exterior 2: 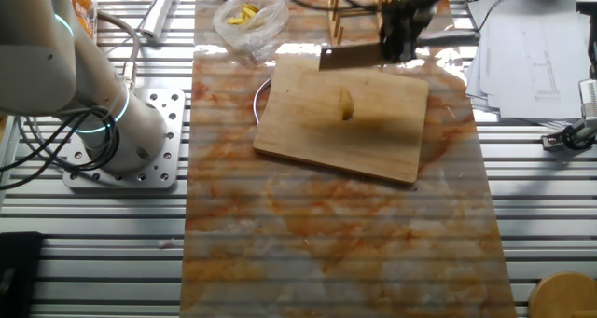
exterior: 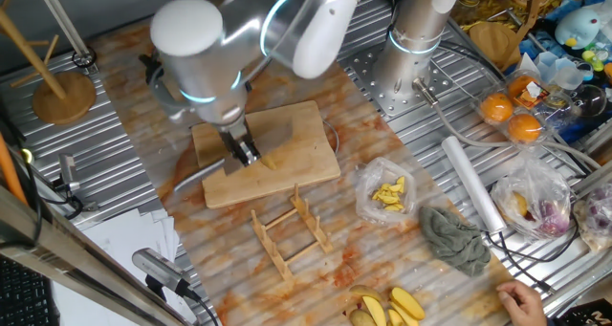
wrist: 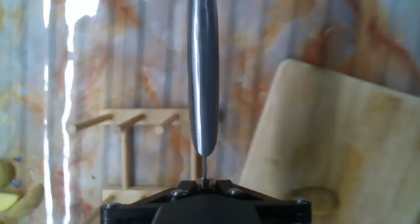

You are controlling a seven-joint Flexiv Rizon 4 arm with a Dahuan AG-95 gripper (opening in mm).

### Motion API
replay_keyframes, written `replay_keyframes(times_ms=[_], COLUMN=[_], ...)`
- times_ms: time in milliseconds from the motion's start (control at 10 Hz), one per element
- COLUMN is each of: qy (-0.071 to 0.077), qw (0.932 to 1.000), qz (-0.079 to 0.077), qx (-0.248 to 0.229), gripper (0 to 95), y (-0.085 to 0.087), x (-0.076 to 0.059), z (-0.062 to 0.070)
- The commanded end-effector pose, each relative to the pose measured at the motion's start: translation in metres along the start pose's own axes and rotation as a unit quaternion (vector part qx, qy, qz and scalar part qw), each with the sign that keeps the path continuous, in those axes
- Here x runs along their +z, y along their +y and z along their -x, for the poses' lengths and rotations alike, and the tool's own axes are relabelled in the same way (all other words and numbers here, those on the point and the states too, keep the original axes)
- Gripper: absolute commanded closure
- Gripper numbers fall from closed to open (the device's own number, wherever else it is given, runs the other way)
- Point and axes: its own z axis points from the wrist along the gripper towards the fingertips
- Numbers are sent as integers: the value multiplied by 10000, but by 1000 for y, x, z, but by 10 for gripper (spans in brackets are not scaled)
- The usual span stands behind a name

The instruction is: Chop the potatoes

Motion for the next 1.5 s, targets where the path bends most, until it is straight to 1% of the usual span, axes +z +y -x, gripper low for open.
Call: replay_keyframes(times_ms=[100, 300, 400, 500, 600, 700, 800, 1000, 1200, 1400, 1500], qy=[195, 196, 162, 164, 164, 106, 107, 106, 68, 17, -16], qw=[9997, 9997, 9997, 9997, 9996, 9996, 9996, 9996, 9996, 9997, 9998], qz=[-37, -61, -59, -65, -82, -75, -62, -88, -79, -86, -48], qx=[136, 138, 147, 166, 209, 236, 262, 251, 259, 218, 197], gripper=[950, 950, 950, 950, 950, 950, 950, 950, 950, 950, 950], y=[-2, -1, 1, 2, 5, 7, 9, 11, 13, 11, 10], x=[12, 20, 24, 25, 31, 34, 36, 39, 47, 56, 61], z=[-7, -16, -24, -26, -34, -40, -44, -48, -53, -53, -52])
